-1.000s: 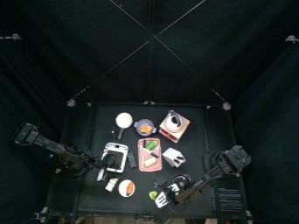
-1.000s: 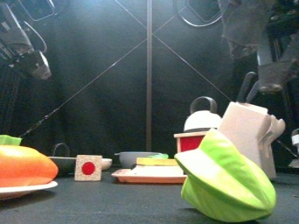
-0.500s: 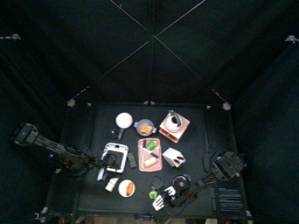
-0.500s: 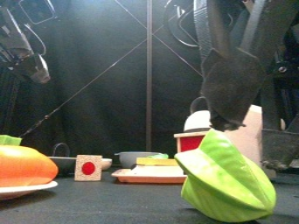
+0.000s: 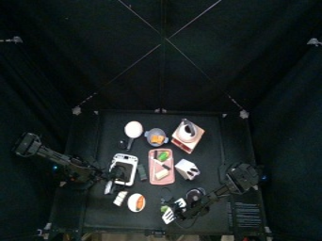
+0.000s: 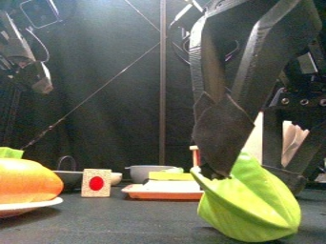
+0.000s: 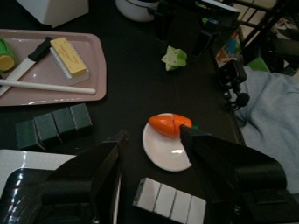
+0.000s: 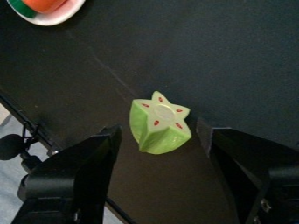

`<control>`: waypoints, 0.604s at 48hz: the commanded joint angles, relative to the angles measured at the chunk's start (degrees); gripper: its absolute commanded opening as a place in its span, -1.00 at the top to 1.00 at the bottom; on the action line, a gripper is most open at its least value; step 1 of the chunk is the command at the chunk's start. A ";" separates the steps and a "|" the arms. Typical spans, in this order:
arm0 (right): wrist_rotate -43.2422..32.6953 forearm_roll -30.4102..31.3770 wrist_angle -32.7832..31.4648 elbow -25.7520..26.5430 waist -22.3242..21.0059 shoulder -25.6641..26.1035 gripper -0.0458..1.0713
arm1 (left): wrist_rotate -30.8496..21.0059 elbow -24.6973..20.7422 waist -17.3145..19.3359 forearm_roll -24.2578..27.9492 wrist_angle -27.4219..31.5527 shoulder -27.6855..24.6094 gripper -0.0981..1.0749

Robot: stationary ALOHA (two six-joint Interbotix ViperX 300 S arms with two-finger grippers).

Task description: Grab starfruit top

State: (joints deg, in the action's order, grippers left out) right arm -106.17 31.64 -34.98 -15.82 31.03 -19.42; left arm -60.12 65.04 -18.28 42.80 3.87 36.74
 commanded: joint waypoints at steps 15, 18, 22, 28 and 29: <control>0.26 0.26 -1.32 0.18 0.00 4.48 -0.18 | 0.00 -0.53 0.09 0.00 -0.35 0.09 -0.66; 0.18 0.62 -2.02 -0.26 0.26 5.98 -0.18 | 0.00 -0.53 0.09 0.00 -0.35 0.09 -0.66; 0.09 1.14 -2.37 -0.79 0.35 7.03 -0.18 | 0.00 -0.53 0.09 0.00 -0.35 0.09 -0.66; 0.18 1.23 -2.37 -0.88 0.35 7.29 -0.18 | 0.00 -0.53 0.09 0.00 -0.35 0.09 -0.66; 0.18 1.32 -2.37 -0.88 0.35 7.29 -0.18 | 0.00 -0.44 0.09 0.00 -0.35 0.09 -0.66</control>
State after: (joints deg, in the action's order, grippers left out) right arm -106.00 32.61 -37.27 -17.31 31.29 -14.77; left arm -60.21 65.21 -18.28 42.80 3.87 36.74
